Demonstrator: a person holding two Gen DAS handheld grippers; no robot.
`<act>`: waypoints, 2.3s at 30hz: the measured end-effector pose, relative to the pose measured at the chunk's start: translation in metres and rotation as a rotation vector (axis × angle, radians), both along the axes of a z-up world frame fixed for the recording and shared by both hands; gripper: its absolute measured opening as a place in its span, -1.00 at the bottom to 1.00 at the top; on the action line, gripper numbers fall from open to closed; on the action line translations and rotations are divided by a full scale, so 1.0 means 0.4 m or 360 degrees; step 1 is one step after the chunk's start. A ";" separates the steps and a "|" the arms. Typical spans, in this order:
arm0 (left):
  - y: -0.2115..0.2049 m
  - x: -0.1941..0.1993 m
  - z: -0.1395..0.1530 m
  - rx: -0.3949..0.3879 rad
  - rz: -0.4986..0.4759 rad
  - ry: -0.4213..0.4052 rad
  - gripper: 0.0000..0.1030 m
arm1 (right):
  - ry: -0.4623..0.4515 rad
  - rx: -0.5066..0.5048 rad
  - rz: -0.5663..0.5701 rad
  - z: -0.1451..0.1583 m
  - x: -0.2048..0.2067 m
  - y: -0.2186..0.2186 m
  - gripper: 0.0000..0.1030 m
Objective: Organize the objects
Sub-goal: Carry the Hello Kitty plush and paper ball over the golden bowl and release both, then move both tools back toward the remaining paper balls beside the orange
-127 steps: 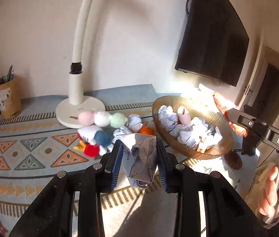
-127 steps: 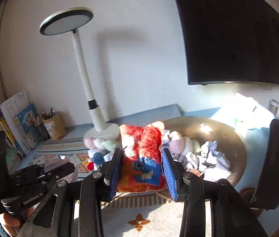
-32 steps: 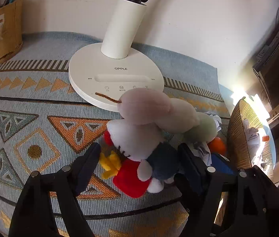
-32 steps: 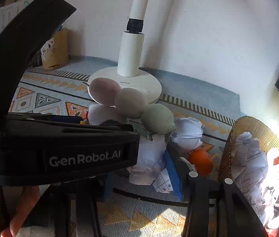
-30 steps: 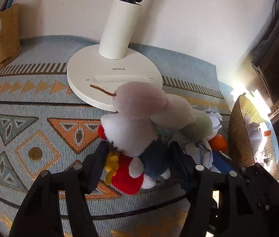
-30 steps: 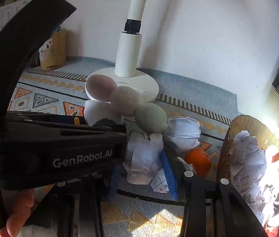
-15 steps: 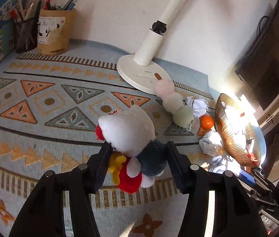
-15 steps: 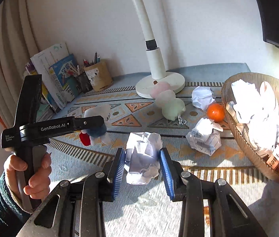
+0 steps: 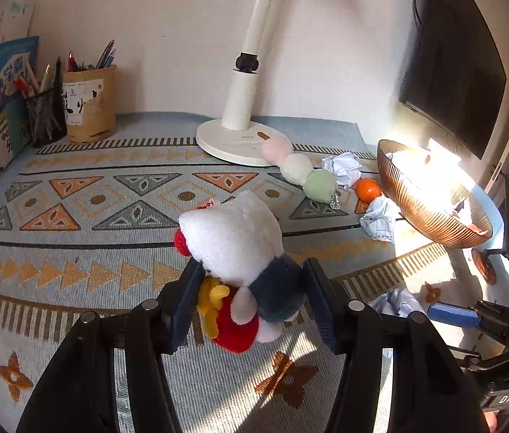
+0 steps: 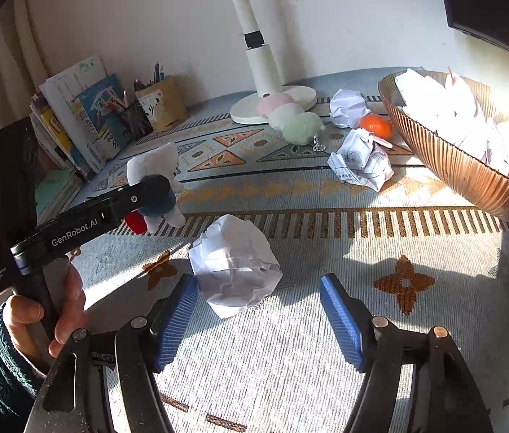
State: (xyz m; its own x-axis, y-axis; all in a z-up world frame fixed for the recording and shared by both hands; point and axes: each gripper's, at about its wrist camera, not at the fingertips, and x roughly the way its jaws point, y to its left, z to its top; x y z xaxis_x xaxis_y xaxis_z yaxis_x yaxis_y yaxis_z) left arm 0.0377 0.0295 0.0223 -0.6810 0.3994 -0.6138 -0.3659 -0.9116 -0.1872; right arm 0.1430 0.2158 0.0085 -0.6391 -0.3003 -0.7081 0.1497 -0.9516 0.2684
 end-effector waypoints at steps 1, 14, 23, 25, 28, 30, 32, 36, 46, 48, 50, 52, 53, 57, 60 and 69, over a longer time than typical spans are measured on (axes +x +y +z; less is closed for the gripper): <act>0.002 0.003 0.002 -0.0006 -0.0001 0.0011 0.05 | -0.0014 -0.0012 -0.0002 -0.006 0.002 0.000 0.33; -0.008 -0.005 -0.001 0.0033 -0.0002 -0.0039 0.05 | -0.0102 -0.0083 -0.0051 -0.026 -0.047 -0.055 0.07; 0.082 0.032 0.085 -0.0008 -0.0170 0.0040 0.05 | 0.0250 -0.0010 -0.0252 0.166 0.035 0.090 -0.10; 0.153 0.045 0.158 0.0020 -0.0295 0.0126 0.05 | 0.0386 0.0001 -0.0390 0.258 0.055 0.174 -0.07; 0.276 0.036 0.251 0.0065 -0.0467 0.0189 0.06 | 0.0522 -0.0010 -0.0690 0.371 0.071 0.313 -0.06; 0.358 0.008 0.288 0.0110 -0.0552 0.0179 0.06 | 0.0547 0.0017 -0.0885 0.411 0.064 0.396 -0.06; 0.436 -0.022 0.301 0.0134 -0.0585 0.0171 0.06 | 0.0549 -0.0002 -0.0997 0.423 0.045 0.466 -0.06; 0.567 -0.060 0.277 0.0164 -0.0665 0.0113 0.09 | 0.0436 0.0061 -0.1093 0.402 -0.030 0.545 -0.05; 0.641 -0.076 0.193 0.0199 -0.0712 0.0034 0.78 | 0.0380 0.0231 -0.0996 0.334 -0.093 0.545 0.31; 0.602 -0.072 0.184 0.0214 -0.0672 0.0022 0.78 | 0.0382 0.0285 -0.0980 0.317 -0.081 0.519 0.31; 0.554 -0.076 0.178 0.0236 -0.0633 -0.0030 0.78 | 0.0379 0.0272 -0.0944 0.305 -0.067 0.490 0.31; 0.494 -0.073 0.181 0.0261 -0.0580 -0.0040 0.78 | 0.0400 0.0229 -0.0873 0.305 -0.051 0.450 0.31; 0.460 -0.067 0.187 0.0272 -0.0547 -0.0024 0.78 | 0.0417 0.0218 -0.0827 0.310 -0.043 0.423 0.31; 0.305 -0.027 0.210 0.0307 -0.0389 0.0088 0.78 | 0.0493 0.0213 -0.0592 0.330 -0.025 0.296 0.32; 0.193 -0.010 0.173 0.0256 -0.0188 0.0096 0.98 | 0.0471 0.0062 -0.0398 0.291 -0.012 0.208 0.34; 0.059 0.021 0.021 0.0016 0.0105 0.0018 0.98 | 0.0284 0.0326 -0.0306 0.064 -0.048 0.015 0.35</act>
State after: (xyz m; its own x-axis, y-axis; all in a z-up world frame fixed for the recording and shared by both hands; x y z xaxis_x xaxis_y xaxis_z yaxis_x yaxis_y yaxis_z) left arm 0.0463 0.0532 0.0307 -0.7127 0.3596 -0.6022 -0.3075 -0.9319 -0.1925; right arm 0.1240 0.2216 0.0342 -0.7895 -0.0255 -0.6132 -0.0102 -0.9985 0.0546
